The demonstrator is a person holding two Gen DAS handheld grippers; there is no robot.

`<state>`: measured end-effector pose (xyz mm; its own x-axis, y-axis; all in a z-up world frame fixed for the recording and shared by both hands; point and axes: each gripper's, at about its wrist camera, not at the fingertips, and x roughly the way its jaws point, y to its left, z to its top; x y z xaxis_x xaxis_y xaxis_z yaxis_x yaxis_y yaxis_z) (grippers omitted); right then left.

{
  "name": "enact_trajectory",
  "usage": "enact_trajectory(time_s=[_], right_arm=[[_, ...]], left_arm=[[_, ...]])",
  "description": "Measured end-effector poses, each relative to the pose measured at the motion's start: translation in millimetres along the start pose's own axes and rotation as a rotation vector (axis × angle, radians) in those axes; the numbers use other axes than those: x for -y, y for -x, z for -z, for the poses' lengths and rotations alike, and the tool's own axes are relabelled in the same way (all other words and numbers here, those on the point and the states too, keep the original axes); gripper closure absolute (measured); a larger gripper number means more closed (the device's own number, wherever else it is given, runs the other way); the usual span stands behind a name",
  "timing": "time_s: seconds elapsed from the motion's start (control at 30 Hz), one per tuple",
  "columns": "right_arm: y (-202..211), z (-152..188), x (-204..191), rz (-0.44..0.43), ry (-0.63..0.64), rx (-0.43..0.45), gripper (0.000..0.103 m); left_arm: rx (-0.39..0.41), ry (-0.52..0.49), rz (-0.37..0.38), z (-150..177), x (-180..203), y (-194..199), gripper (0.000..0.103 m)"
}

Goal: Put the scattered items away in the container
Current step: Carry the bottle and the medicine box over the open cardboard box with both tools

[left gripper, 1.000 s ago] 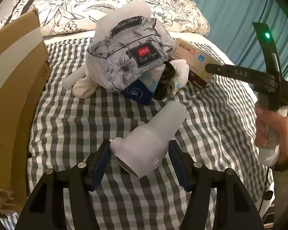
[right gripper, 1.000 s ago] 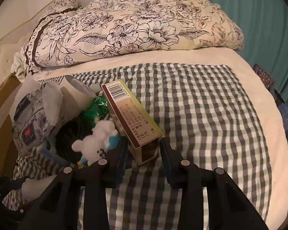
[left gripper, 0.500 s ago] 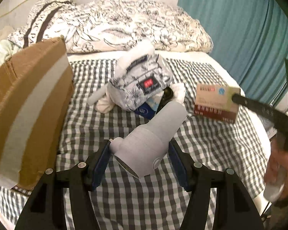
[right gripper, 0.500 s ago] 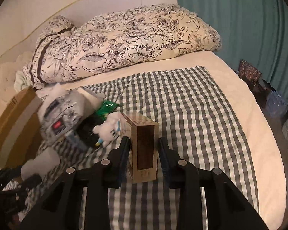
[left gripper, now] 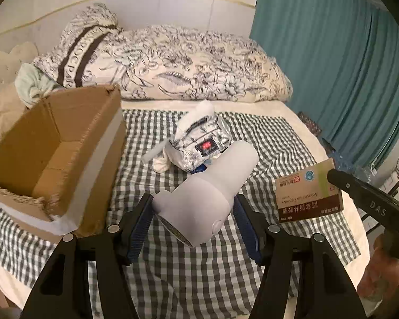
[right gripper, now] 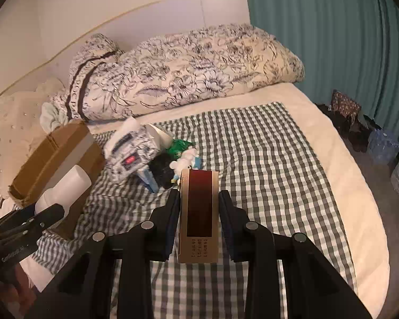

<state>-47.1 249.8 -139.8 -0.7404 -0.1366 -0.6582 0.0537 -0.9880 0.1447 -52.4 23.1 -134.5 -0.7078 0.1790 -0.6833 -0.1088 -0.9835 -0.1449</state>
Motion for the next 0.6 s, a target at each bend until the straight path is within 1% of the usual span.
enact_trajectory(time_s=[0.33, 0.6], right_arm=[[60.1, -2.4, -28.4, -0.018, 0.038, 0.09, 0.074], [109.4, -12.5, -56.3, -0.045, 0.073, 0.186, 0.074]], left_arm=[[0.062, -0.002, -0.027, -1.6, 2.9, 46.3, 0.041], [0.111, 0.008, -0.048, -12.5, -7.2, 83.7, 0.041]])
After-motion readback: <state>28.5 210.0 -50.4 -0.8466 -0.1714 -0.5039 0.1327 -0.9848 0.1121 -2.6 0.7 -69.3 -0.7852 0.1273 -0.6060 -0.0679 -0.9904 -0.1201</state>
